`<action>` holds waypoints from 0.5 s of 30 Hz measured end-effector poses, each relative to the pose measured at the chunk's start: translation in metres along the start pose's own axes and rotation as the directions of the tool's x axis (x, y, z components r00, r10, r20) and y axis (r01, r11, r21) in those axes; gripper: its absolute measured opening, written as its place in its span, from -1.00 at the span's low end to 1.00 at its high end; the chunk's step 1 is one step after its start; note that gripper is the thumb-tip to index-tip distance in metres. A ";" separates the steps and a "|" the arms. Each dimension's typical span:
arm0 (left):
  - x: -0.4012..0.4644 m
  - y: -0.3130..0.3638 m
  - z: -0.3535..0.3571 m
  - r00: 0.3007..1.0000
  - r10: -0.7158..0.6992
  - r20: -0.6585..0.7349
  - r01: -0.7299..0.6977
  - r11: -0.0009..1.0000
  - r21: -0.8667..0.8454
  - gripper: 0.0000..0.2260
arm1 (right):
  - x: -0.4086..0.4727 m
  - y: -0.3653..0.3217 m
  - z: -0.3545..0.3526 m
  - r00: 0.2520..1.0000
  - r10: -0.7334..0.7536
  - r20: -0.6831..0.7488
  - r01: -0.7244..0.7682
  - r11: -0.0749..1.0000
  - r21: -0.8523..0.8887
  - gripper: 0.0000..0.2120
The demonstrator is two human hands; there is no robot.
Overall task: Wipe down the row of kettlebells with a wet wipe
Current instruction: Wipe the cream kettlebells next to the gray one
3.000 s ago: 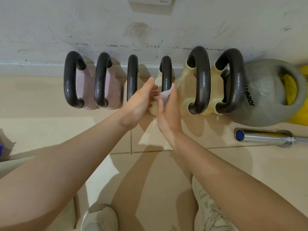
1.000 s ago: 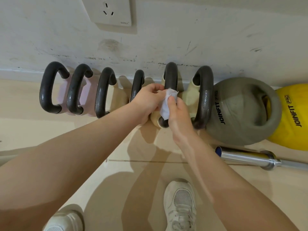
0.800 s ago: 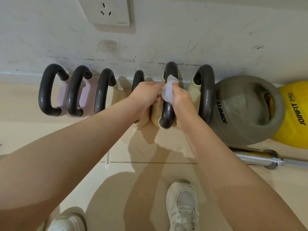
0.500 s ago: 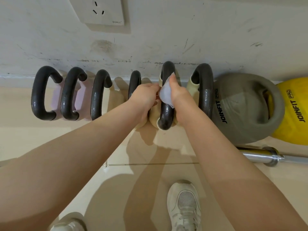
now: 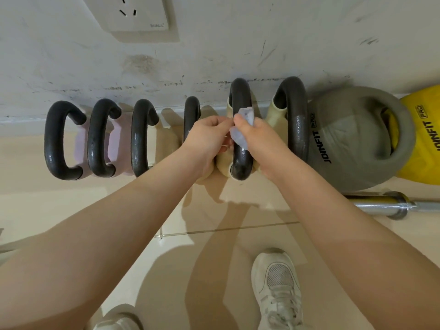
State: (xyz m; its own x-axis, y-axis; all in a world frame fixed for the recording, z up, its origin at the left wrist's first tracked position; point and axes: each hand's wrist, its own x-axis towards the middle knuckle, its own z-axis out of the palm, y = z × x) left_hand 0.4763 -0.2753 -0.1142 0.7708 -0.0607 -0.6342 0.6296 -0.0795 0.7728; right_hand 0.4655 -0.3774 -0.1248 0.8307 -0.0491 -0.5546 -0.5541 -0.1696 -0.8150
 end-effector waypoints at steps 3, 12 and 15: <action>-0.004 -0.001 0.000 1.000 0.005 0.021 -0.005 1.000 -0.019 -0.86 | -0.016 0.017 0.000 0.996 -0.027 0.080 0.019 0.995 0.101 -0.79; -0.025 -0.017 -0.007 0.989 -0.071 0.129 0.054 0.990 0.128 -0.83 | -0.036 0.088 0.013 0.983 -0.183 0.003 0.183 0.980 -0.077 -0.65; -0.034 -0.024 -0.011 0.988 -0.038 0.151 0.012 0.985 0.175 -0.84 | -0.028 0.097 0.018 0.979 -0.202 -0.018 0.202 0.979 0.001 -0.51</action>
State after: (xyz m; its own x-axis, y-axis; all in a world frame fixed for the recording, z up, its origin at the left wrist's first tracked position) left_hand 0.4358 -0.2603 -0.1108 0.7225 -0.2066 -0.6597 0.6119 -0.2529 0.7494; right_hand 0.3875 -0.3750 -0.1912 0.9264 -0.0311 -0.3753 -0.3747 -0.1746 -0.9105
